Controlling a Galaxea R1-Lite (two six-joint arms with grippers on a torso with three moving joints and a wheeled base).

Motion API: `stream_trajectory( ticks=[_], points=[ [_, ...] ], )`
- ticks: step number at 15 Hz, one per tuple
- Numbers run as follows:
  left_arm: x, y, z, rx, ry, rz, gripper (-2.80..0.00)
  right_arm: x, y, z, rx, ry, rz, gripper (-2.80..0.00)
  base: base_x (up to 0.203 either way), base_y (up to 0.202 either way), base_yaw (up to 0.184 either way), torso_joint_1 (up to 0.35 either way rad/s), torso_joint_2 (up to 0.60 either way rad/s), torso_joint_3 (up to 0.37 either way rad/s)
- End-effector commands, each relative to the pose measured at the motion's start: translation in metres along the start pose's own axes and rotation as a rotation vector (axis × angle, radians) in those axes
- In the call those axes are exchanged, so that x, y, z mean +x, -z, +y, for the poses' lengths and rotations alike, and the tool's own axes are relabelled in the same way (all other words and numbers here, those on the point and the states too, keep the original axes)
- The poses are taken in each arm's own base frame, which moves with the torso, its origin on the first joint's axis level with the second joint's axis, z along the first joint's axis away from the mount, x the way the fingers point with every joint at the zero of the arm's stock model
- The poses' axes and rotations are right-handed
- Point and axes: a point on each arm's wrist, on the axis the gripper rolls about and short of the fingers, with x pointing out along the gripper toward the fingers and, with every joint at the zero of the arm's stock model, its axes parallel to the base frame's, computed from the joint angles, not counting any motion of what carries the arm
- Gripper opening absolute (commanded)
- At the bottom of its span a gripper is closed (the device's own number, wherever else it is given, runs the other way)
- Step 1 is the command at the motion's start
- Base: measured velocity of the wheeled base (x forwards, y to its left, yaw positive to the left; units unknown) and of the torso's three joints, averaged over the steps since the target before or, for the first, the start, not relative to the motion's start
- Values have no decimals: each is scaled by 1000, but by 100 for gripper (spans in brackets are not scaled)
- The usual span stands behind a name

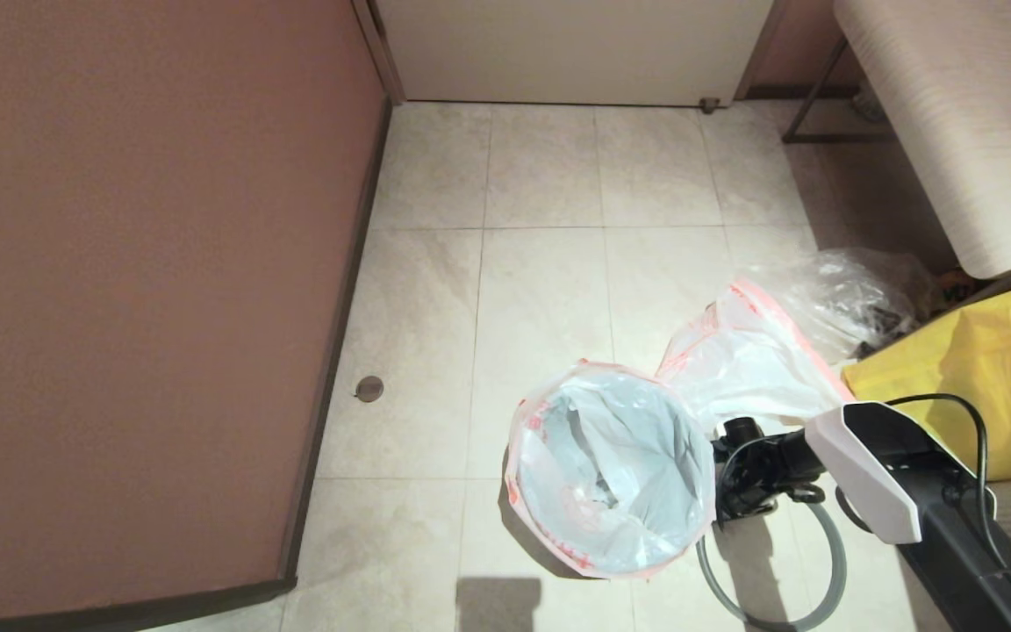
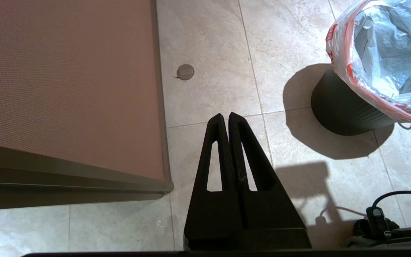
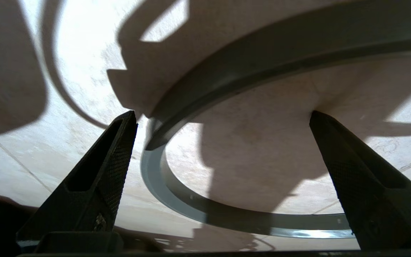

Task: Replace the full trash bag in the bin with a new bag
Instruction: Place the trash can ring on the trash can

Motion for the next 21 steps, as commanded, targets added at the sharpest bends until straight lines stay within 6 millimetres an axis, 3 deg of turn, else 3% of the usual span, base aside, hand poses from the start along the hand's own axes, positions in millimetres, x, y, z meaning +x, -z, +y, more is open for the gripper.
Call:
stream_trajectory(
  ticks=[1,3,4,11,13,15,18,21],
  points=[
    [0,0,0,1,0,1,-280,10,8,1,-25,-4,19,0,0,0,0,0,0,0],
    [0,0,0,1,0,1,-280,14,10,7,-77,-6,25,0,0,0,0,0,0,0],
    [0,0,0,1,0,1,-280,15,12,8,-94,-1,34,-280,0,0,0,0,0,0],
    [0,0,0,1,0,1,-280,26,23,7,-180,62,83,-280,0,0,0,0,0,0],
    [0,0,0,1,0,1,-280,21,20,4,-168,96,83,-280,0,0,0,0,0,0],
    [0,0,0,1,0,1,-280,2,9,9,-114,117,66,-280,0,0,0,0,0,0],
    [0,0,0,1,0,1,-280,-68,-6,17,-15,133,25,-280,0,0,0,0,0,0],
    [0,0,0,1,0,1,-280,-171,-13,26,84,130,-128,-280,0,0,0,0,0,0]
  ],
)
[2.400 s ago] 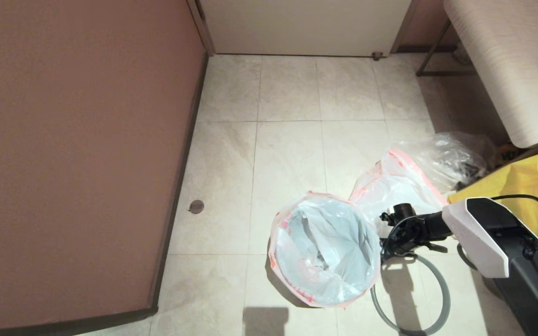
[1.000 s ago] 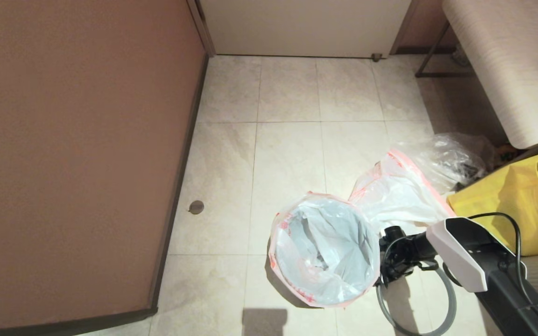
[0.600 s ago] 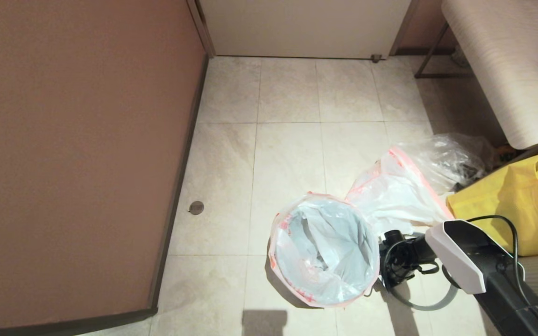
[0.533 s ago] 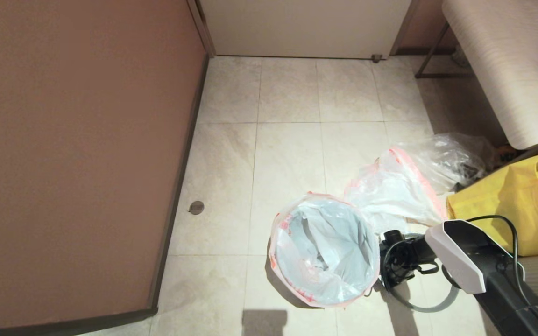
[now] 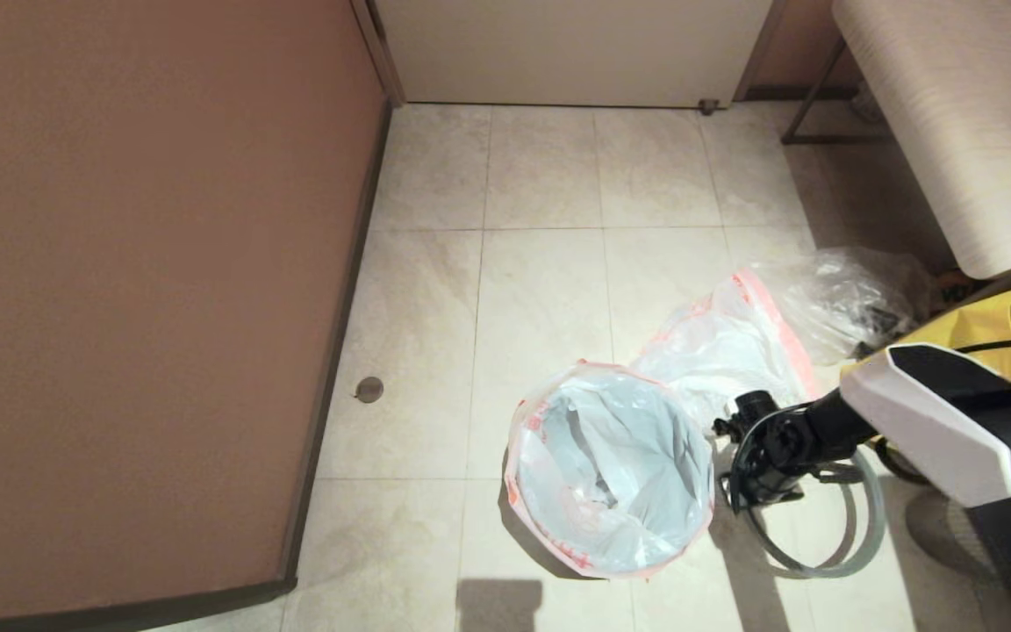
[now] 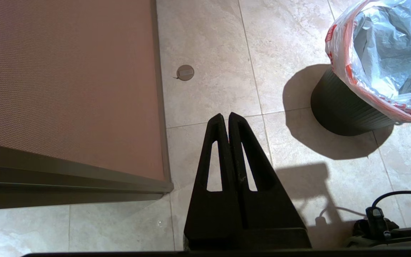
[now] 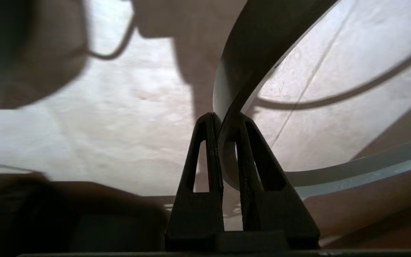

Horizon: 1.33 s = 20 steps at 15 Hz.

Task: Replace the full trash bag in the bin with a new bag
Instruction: Place the trash can ring on the trash can

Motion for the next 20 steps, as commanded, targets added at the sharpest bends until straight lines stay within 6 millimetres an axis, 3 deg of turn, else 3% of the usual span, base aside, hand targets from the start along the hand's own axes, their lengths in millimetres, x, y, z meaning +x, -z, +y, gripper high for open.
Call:
stream_trajectory(
  ticks=[1,3,5,7,8,13,16,18,20],
  points=[
    [0,0,0,0,0,1,-280,-100,-17,-6,40,-16,-175,-280,0,0,0,0,0,0],
    [0,0,0,0,0,1,-280,-187,-7,-5,74,-32,-332,-280,0,0,0,0,0,0],
    [0,0,0,0,-1,1,-280,-260,14,5,78,-25,-476,-280,0,0,0,0,0,0],
    [0,0,0,0,0,1,-280,-309,44,45,-4,-67,-560,-280,0,0,0,0,0,0],
    [0,0,0,0,0,1,-280,-318,56,64,-40,-72,-570,-280,0,0,0,0,0,0],
    [0,0,0,0,0,1,-280,-299,83,133,-237,-90,-486,-280,0,0,0,0,0,0],
    [0,0,0,0,0,1,-280,-263,105,194,-401,-101,-405,-280,0,0,0,0,0,0],
    [0,0,0,0,0,1,-280,-246,107,227,-451,-97,-400,-280,0,0,0,0,0,0],
    [0,0,0,0,0,1,-280,-231,108,247,-503,-88,-394,-280,0,0,0,0,0,0]
  ],
)
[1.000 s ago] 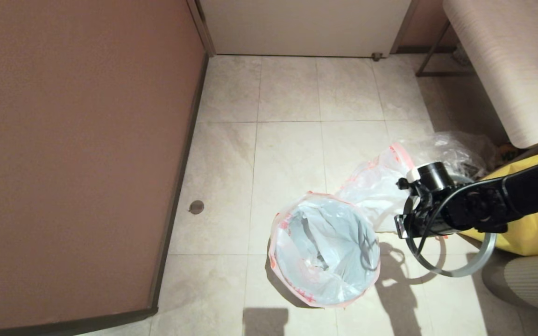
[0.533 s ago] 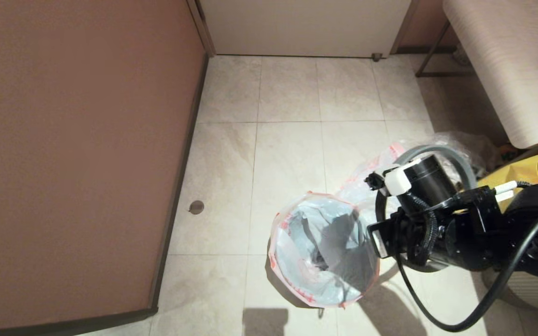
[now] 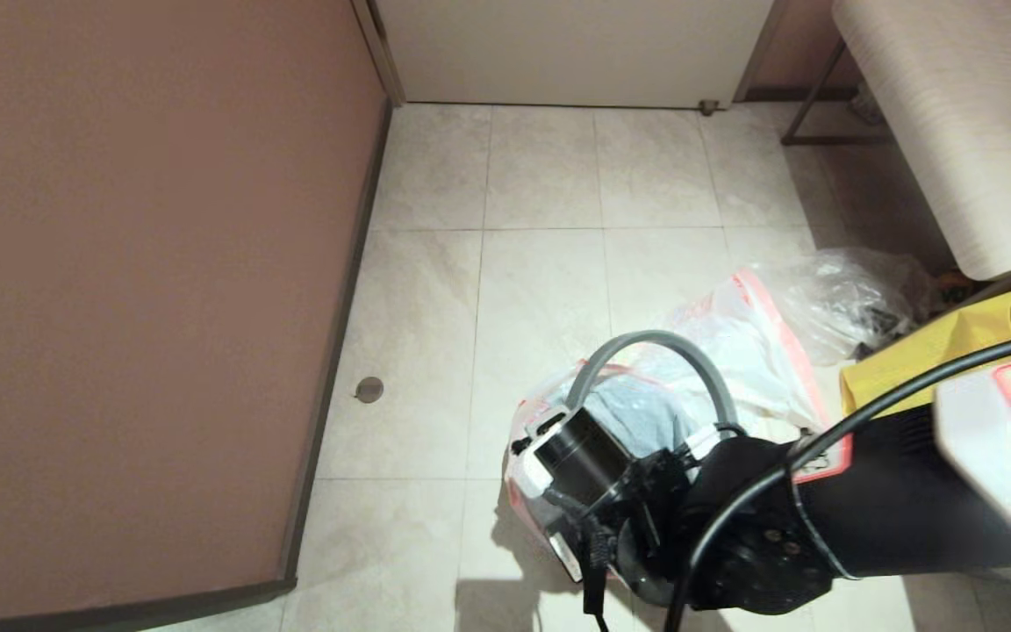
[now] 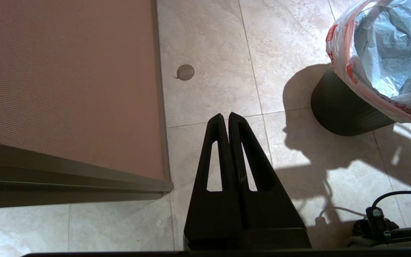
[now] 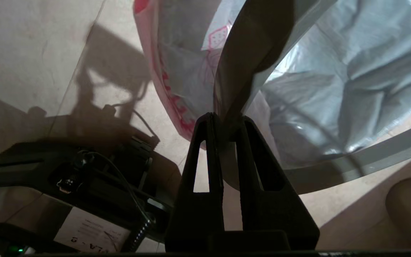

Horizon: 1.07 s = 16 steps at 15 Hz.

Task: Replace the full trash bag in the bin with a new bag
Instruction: Place the trash can ring on the trash can

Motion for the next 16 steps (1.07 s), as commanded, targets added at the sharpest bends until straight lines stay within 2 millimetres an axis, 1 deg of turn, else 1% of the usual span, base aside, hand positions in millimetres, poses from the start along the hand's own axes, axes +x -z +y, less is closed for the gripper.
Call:
stream_trajectory(
  ticks=[1,3,8,9,12,14,16],
  points=[
    [0,0,0,1,1,1,-280,29,7,21,-51,3,44,-280,0,0,0,0,0,0],
    [0,0,0,1,1,1,-280,40,2,31,-89,0,37,-280,0,0,0,0,0,0],
    [0,0,0,1,1,1,-280,81,-10,56,-119,9,68,-280,0,0,0,0,0,0],
    [0,0,0,1,1,1,-280,85,-8,59,-131,13,90,-280,0,0,0,0,0,0],
    [0,0,0,1,1,1,-280,87,3,56,-191,69,180,-280,0,0,0,0,0,0],
    [0,0,0,1,1,1,-280,94,6,54,-193,79,197,-280,0,0,0,0,0,0],
    [0,0,0,1,1,1,-280,101,9,56,-199,83,208,-280,0,0,0,0,0,0]
  ],
)
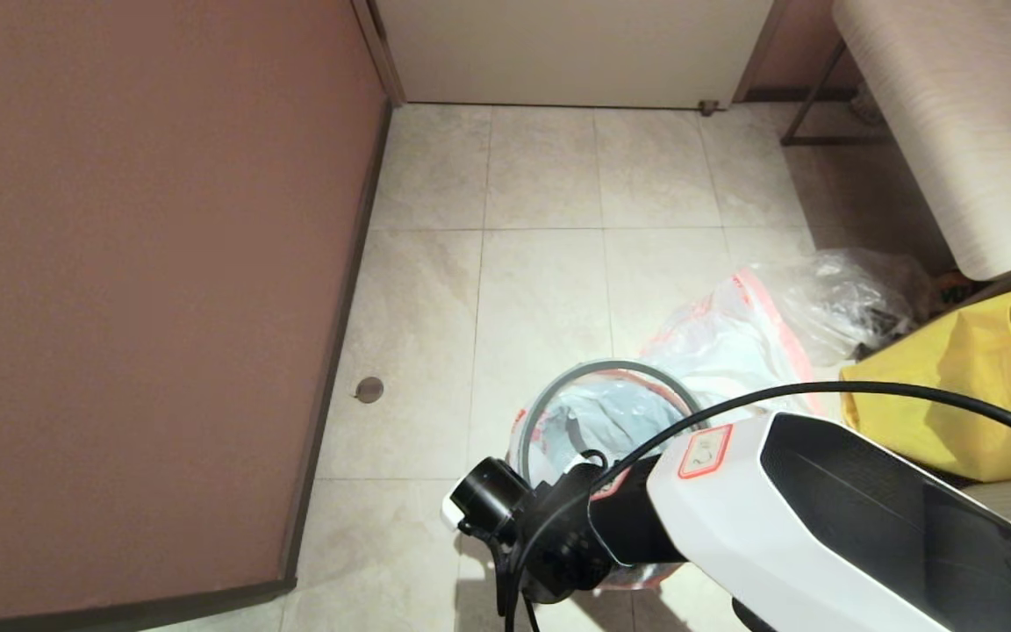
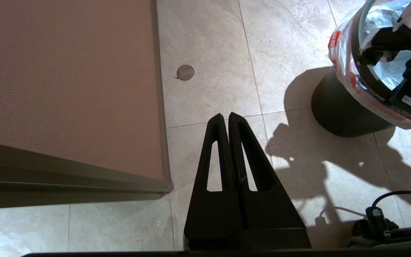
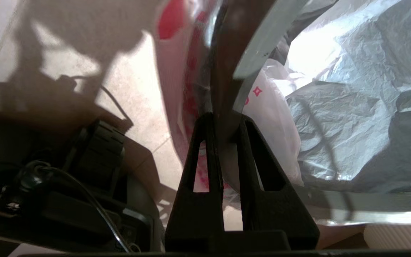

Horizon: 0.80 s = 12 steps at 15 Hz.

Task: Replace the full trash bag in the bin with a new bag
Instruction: Place the trash can ring on the trash can

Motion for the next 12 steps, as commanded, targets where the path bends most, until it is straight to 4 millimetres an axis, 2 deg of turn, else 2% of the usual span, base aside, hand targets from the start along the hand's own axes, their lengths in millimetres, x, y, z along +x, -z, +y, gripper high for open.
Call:
stream_trajectory(
  ticks=[1,6,10,12],
  points=[
    [0,0,0,1,0,1,-280,5,2,4,-9,2,13,-280,0,0,0,0,0,0],
    [0,0,0,1,0,1,-280,-3,1,0,-43,5,44,-280,0,0,0,0,0,0],
    [0,0,0,1,0,1,-280,-30,-7,-6,-44,-5,16,-280,0,0,0,0,0,0],
    [0,0,0,1,0,1,-280,-32,-3,-1,-57,-10,29,-280,0,0,0,0,0,0]
  ],
)
